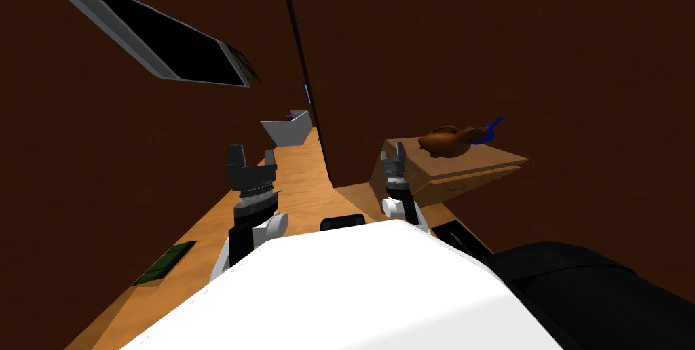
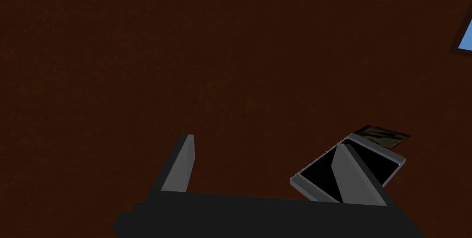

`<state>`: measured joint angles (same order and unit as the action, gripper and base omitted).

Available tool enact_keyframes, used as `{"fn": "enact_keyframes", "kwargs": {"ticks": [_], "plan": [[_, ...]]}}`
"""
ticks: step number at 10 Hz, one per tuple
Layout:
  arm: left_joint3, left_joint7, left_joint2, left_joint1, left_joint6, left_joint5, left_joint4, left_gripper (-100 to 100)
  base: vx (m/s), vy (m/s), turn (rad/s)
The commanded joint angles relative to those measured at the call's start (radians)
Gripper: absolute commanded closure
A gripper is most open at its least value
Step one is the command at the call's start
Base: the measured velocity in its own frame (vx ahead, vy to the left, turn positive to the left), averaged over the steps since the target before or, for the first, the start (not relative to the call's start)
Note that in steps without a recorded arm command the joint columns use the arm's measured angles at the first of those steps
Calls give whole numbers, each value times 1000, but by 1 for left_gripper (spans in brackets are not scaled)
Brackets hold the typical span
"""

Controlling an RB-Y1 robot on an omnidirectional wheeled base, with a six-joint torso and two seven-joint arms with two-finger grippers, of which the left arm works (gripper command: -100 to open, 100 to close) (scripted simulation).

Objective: Push the door open

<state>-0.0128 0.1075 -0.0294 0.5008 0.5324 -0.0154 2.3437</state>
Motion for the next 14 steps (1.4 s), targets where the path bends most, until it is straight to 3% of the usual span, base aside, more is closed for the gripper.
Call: {"fn": "enact_keyframes", "kwargs": {"ticks": [1, 14], "plan": [[-5, -7, -7, -3, 1, -1, -11, -100, 29, 126, 81], [-49, -76, -63, -36, 8, -11, -121, -100, 106, 194, 65]]}}
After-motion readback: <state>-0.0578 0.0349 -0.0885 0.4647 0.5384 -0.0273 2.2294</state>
